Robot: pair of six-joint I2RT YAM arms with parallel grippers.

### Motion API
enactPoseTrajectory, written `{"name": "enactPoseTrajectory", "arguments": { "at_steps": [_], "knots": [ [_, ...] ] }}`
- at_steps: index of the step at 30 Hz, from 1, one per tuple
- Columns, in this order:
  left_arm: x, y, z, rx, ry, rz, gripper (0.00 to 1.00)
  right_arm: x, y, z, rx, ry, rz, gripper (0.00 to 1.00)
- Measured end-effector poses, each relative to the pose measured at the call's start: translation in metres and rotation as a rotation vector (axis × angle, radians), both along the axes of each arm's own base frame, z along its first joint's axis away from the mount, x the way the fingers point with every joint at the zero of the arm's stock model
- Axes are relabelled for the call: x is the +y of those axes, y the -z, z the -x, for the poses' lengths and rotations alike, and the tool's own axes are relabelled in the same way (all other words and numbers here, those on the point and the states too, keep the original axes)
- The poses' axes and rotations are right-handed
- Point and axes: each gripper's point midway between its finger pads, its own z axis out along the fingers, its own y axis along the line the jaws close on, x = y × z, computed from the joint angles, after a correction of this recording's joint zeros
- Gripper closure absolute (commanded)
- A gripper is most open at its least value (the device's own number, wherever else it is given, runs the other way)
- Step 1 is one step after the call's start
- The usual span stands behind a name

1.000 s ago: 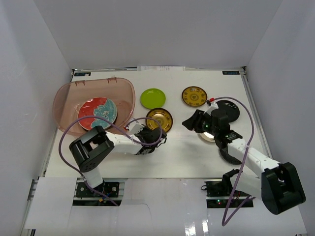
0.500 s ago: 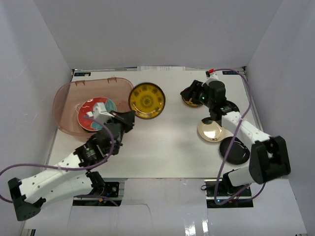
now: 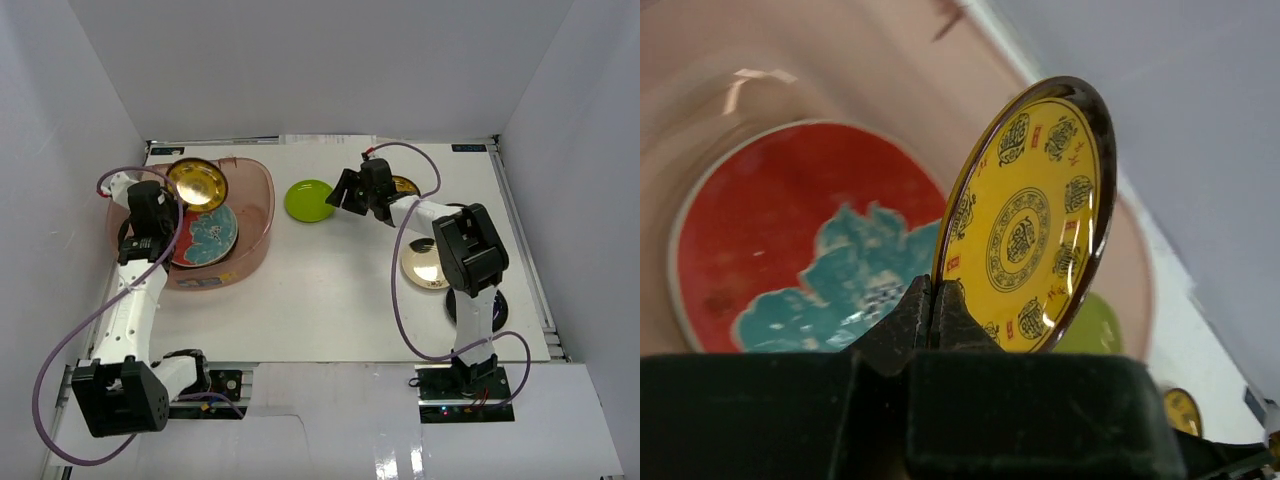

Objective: Place the plates into the plastic bin on the countertop

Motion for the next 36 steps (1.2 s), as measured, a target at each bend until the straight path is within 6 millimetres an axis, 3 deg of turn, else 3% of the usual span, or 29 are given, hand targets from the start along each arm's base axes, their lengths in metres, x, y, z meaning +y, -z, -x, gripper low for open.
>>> {"name": "enactPoseTrajectory", "arguments": {
  "at_steps": [5, 7, 8, 10, 12, 14, 15, 17, 18, 21, 24, 27, 29, 31, 33, 36],
  "knots": [
    [0.025, 0.053, 0.013, 0.14, -0.038, 0.06, 1.0, 0.002, 0.041, -0.01, 0.085, 0.037, 0.0, 0.48],
    [0.026, 0.069, 0.016, 0.182, -0.041, 0.071, 1.0, 0.006, 0.044, -0.017, 0.091, 0.047, -0.023, 0.53],
    [0.026, 0.077, 0.017, 0.204, -0.041, 0.075, 1.0, 0.007, 0.044, -0.019, 0.092, 0.051, -0.028, 0.65],
    [0.026, 0.09, 0.018, 0.245, -0.043, 0.082, 1.0, 0.01, 0.047, -0.025, 0.096, 0.062, -0.038, 0.7],
    [0.026, 0.1, 0.02, 0.275, -0.045, 0.088, 1.0, 0.01, 0.051, -0.028, 0.104, 0.075, -0.047, 0.87],
    [0.025, 0.111, 0.025, 0.301, -0.047, 0.092, 0.89, 0.008, 0.051, -0.031, 0.113, 0.096, -0.063, 0.92],
    [0.025, 0.116, 0.028, 0.313, -0.05, 0.094, 0.72, 0.008, 0.048, -0.033, 0.109, 0.101, -0.08, 0.92],
    [0.025, 0.129, 0.034, 0.339, -0.067, 0.103, 0.48, 0.004, 0.043, -0.033, 0.094, 0.112, -0.098, 0.92],
    [0.026, 0.135, 0.038, 0.355, -0.072, 0.102, 0.48, 0.0, 0.041, -0.031, 0.094, 0.12, -0.101, 0.92],
    [0.026, 0.147, 0.045, 0.375, -0.093, 0.12, 0.36, -0.026, 0.029, -0.014, 0.094, 0.15, -0.109, 0.92],
    [0.025, 0.146, 0.043, 0.363, -0.089, 0.13, 0.28, -0.048, -0.014, -0.01, 0.017, 0.176, -0.128, 0.92],
    [0.02, 0.136, 0.038, 0.318, -0.062, 0.143, 0.17, -0.057, -0.091, -0.008, -0.149, 0.176, -0.175, 0.92],
    [0.014, 0.119, 0.034, 0.257, -0.028, 0.156, 0.11, -0.051, -0.145, -0.001, -0.274, 0.147, -0.212, 0.92],
    [0.005, 0.093, 0.031, 0.172, 0.023, 0.167, 0.09, -0.033, -0.19, 0.012, -0.377, 0.094, -0.239, 0.92],
    [-0.006, 0.056, 0.029, 0.064, 0.089, 0.171, 0.08, 0.002, -0.227, 0.026, -0.458, 0.022, -0.254, 0.92],
    [-0.025, -0.018, 0.03, -0.124, 0.21, 0.155, 0.05, 0.069, -0.257, 0.049, -0.515, -0.101, -0.279, 0.92]
  ]
}}
